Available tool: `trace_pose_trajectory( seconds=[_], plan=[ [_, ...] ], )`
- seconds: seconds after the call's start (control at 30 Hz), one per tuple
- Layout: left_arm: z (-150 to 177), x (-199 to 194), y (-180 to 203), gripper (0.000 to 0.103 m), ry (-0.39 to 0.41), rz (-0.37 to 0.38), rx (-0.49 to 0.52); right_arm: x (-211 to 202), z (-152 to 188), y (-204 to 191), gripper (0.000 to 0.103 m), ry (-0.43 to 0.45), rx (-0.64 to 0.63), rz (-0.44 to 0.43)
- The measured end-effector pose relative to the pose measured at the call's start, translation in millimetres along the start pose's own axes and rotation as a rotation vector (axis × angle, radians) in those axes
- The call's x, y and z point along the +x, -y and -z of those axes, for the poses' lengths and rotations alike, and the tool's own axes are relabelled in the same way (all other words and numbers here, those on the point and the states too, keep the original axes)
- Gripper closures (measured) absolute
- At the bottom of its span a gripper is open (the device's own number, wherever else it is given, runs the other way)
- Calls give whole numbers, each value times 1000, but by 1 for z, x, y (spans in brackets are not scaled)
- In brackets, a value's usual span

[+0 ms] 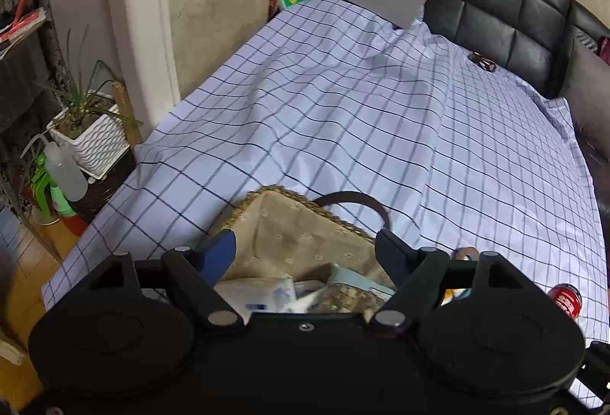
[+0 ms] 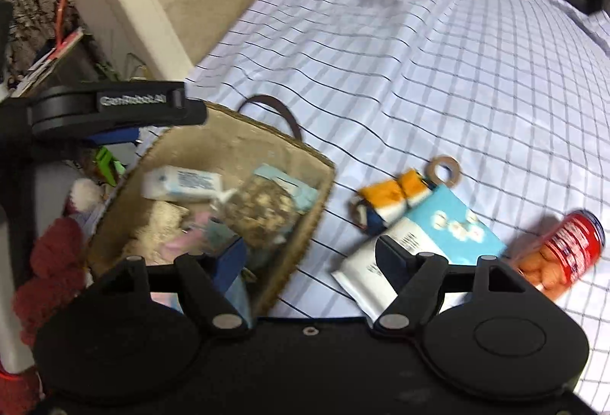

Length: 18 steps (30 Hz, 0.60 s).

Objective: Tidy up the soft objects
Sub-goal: 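Move both tools back toward the brown tape roll and orange sock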

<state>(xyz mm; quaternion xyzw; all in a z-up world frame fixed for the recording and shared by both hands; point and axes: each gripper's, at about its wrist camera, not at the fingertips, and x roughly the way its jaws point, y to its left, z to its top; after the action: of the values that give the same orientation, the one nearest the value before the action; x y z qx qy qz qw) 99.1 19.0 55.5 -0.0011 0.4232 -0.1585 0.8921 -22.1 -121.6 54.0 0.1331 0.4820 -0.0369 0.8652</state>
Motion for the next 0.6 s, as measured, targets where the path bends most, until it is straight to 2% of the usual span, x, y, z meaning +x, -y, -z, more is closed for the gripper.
trace_pose_trajectory(
  seconds=[0.13, 0.27, 0.6],
  plan=[
    [4, -3, 17, 21, 4, 17, 35, -2, 8, 21, 27, -10, 13, 48],
    [6, -4, 35, 21, 11, 25, 76, -7, 16, 42, 24, -12, 27, 83],
    [18, 1, 87, 17, -9, 64, 167, -24, 30, 98, 17, 46, 73, 210]
  ],
)
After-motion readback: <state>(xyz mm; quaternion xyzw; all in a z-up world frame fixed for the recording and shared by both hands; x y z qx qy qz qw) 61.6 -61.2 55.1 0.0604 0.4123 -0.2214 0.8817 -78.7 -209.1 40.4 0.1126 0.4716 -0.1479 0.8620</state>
